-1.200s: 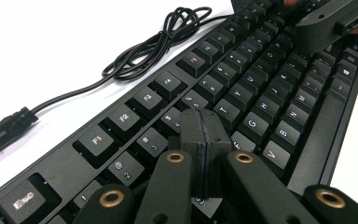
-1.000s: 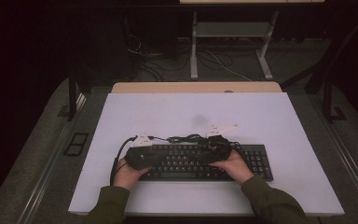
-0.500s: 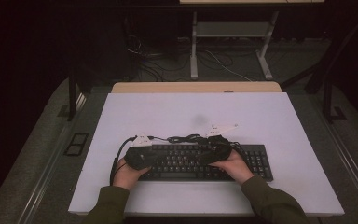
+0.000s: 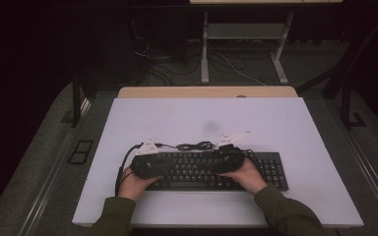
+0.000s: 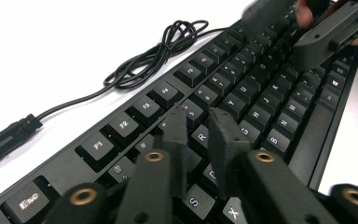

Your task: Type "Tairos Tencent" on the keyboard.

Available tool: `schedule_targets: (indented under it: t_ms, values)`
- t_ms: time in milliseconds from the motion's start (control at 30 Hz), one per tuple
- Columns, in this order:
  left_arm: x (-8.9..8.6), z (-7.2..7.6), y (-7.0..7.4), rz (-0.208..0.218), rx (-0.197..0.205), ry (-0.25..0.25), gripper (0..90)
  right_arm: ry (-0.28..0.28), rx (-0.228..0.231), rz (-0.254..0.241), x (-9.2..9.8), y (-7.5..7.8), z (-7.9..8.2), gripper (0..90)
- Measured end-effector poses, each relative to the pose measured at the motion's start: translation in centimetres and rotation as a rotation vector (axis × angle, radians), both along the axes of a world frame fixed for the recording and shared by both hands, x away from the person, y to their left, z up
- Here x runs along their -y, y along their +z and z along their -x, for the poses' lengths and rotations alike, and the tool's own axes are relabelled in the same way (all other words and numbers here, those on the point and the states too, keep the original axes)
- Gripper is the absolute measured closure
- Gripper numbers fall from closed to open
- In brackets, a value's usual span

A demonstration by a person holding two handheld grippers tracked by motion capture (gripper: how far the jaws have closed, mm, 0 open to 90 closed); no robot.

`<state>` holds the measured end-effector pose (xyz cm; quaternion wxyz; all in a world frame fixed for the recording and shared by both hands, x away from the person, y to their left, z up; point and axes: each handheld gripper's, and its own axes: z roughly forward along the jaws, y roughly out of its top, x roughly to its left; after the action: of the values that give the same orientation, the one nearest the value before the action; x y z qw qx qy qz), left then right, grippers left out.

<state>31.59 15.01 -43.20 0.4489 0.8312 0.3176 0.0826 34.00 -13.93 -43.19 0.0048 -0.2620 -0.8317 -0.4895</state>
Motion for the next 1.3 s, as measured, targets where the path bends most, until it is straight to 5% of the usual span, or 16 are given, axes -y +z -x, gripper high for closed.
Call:
schedule_targets:
  t_ms: [500,1300]
  values:
    - [-0.1,0.3,0.1,0.029,-0.001,0.018,44.0,0.129,-0.015,0.049,-1.9,-0.2,1.3,88.0]
    - [0.2,0.3,0.0,0.035,0.006,0.028,35.1,0.165,-0.026,0.125,-2.9,-1.2,1.7,89.2]
